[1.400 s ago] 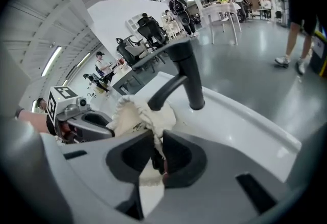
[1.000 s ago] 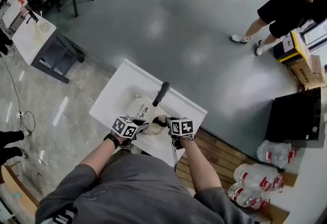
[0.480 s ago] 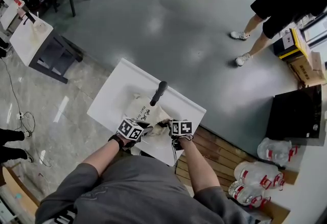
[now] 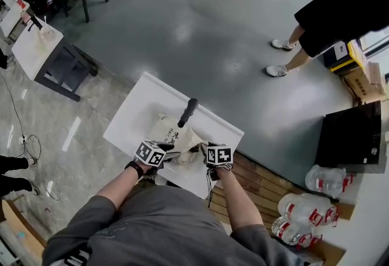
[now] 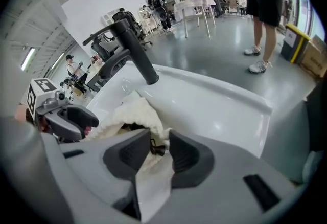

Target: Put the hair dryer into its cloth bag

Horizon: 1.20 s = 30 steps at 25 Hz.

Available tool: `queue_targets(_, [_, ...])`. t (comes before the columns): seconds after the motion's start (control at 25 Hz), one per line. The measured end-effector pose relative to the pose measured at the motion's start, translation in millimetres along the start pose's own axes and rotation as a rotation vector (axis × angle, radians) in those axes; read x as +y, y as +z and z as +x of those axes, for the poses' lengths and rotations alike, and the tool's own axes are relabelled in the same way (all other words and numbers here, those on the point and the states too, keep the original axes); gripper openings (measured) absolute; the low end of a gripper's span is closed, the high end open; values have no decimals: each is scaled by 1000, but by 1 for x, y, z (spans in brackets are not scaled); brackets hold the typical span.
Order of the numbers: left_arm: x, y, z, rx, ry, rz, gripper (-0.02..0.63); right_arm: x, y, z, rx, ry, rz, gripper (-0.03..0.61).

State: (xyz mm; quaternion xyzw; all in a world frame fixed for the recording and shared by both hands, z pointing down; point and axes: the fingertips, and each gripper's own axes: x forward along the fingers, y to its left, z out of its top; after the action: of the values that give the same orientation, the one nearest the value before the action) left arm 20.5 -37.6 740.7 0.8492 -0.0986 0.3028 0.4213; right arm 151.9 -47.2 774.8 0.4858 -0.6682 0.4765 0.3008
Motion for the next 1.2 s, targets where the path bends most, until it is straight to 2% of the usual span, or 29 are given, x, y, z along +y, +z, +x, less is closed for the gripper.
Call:
queue_targets(0.12, [11, 8, -21, -45, 47, 27, 203, 2, 11, -14, -78, -20, -46, 101])
queue_targets(0.28, [26, 32, -58, -146, 122, 61, 202, 13, 37, -47, -256, -37, -125, 101])
queue_targets(0.48, [29, 72, -106, -279, 231, 187, 195, 29, 68, -94, -455, -94, -230, 101])
queue_targets(0.64, [20, 104, -147, -383, 304, 292, 180, 41, 89, -137, -601, -146, -263, 101])
queue_targets(0.92, [-15, 142, -205, -531, 380, 454, 141, 63, 110, -196, -765, -199, -295, 101])
queue_targets(1.2, [-39, 162, -238, -633, 400, 511, 88, 79, 120, -239, -878, -239, -324, 86])
